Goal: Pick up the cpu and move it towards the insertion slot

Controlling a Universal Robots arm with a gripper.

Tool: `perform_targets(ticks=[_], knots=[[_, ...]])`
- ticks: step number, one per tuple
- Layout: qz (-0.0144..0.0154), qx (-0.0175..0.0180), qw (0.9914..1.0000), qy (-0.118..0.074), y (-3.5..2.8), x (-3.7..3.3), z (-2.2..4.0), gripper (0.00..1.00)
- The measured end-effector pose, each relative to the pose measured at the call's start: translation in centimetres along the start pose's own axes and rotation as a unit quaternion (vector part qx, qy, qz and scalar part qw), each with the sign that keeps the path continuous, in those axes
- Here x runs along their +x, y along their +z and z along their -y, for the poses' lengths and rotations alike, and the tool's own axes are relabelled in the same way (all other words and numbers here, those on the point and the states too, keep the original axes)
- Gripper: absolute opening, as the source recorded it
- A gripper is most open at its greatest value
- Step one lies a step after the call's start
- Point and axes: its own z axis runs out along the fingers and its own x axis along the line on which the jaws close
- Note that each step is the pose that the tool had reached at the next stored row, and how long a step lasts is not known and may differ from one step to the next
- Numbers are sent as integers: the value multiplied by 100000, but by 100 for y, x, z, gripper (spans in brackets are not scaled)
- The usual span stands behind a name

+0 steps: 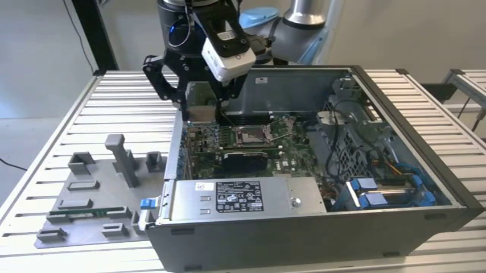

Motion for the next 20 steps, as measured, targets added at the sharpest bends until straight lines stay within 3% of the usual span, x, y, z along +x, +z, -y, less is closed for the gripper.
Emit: perform_targets(ticks=[20], knots=[[5, -7, 100000, 3, 0, -594, 11, 0]])
